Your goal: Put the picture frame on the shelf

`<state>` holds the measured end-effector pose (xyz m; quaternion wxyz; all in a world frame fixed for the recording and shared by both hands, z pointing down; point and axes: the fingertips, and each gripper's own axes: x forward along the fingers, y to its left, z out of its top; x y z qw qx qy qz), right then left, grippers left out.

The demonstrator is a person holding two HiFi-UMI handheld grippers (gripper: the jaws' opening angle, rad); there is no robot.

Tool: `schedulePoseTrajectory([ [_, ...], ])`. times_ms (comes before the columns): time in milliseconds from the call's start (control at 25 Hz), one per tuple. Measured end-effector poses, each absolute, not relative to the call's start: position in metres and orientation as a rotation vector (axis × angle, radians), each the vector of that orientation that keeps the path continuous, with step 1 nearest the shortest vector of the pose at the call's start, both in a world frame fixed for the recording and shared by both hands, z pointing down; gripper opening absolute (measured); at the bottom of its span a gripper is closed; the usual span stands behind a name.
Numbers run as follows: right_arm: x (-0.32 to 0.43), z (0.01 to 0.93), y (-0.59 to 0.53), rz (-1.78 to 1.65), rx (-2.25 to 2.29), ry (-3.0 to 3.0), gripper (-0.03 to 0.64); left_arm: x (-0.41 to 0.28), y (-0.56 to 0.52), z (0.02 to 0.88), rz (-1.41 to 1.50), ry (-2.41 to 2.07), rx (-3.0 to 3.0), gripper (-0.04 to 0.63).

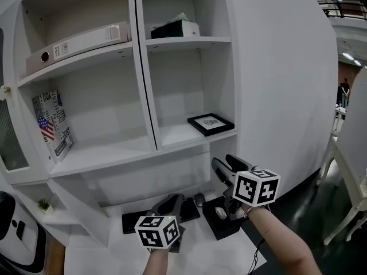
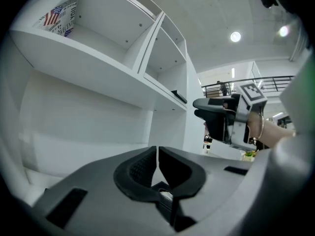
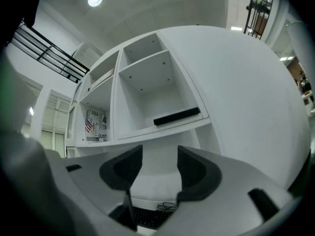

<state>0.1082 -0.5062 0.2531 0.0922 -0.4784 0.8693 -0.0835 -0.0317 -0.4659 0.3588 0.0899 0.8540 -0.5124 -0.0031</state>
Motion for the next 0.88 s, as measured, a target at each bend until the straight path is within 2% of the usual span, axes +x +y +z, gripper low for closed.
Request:
schedulePoseTrajectory([
  [680, 0.116, 0.37, -0.423, -0.554, -1.453, 2.546, 0.115, -0.006, -0.427, 0.393, 0.05, -1.49, 2.555, 0.02],
  [880, 0.123, 0.392, -0.409, -0.592, -1.484, 2.544, 0.066, -0.009, -0.418, 0.409, 0.061, -1.495, 2.519, 0.02],
])
